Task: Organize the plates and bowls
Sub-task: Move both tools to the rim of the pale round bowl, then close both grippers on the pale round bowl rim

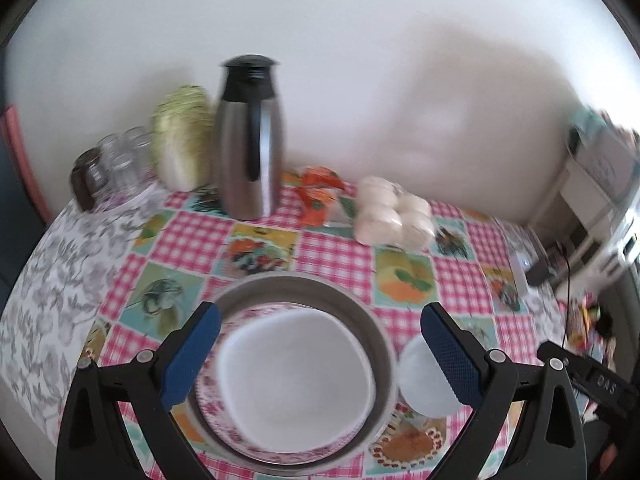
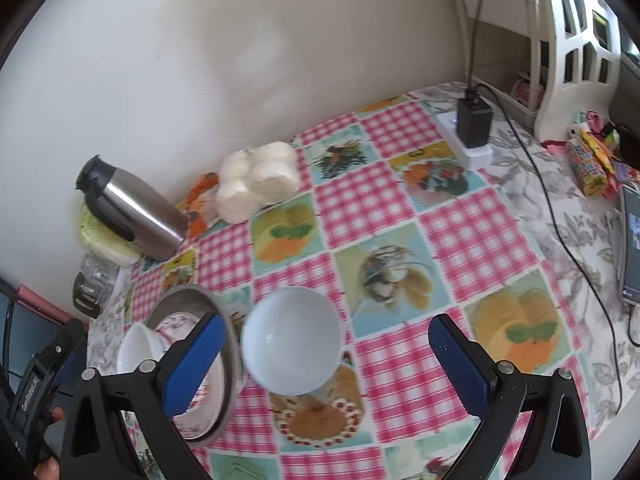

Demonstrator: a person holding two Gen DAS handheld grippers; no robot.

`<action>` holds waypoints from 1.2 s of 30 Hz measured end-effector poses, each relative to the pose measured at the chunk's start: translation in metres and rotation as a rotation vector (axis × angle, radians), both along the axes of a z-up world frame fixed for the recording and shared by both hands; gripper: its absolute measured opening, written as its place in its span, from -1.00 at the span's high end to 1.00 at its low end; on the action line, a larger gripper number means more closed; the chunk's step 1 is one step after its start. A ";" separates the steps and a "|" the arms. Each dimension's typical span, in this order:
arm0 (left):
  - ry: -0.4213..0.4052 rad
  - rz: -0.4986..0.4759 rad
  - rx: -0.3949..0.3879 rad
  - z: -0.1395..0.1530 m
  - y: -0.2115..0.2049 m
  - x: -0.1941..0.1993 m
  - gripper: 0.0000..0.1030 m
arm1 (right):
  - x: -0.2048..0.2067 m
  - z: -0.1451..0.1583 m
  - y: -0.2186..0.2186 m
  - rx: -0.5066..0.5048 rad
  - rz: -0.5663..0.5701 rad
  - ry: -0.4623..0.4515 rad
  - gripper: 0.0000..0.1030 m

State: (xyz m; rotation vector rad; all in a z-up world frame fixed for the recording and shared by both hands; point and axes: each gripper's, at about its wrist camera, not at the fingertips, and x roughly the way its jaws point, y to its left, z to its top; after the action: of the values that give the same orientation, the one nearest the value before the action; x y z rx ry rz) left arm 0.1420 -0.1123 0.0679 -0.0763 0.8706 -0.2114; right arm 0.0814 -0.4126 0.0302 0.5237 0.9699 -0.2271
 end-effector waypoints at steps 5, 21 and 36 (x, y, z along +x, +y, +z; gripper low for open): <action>0.003 -0.079 -0.002 -0.002 -0.037 -0.004 -0.94 | -0.005 -0.011 -0.017 0.024 -0.027 0.018 -1.00; 0.095 -0.221 0.140 -0.058 -0.130 0.017 -0.81 | 0.012 -0.079 -0.021 0.081 -0.022 0.172 -0.78; 0.196 -0.228 0.142 -0.111 -0.145 0.044 -0.48 | 0.036 -0.114 -0.006 0.082 0.041 0.201 -0.09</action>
State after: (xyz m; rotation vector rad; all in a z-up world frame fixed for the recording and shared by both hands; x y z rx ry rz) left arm 0.1857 -0.2576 -0.0428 0.1377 1.0879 -0.3583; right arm 0.1170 -0.4186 -0.0838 0.5629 1.1878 -0.2068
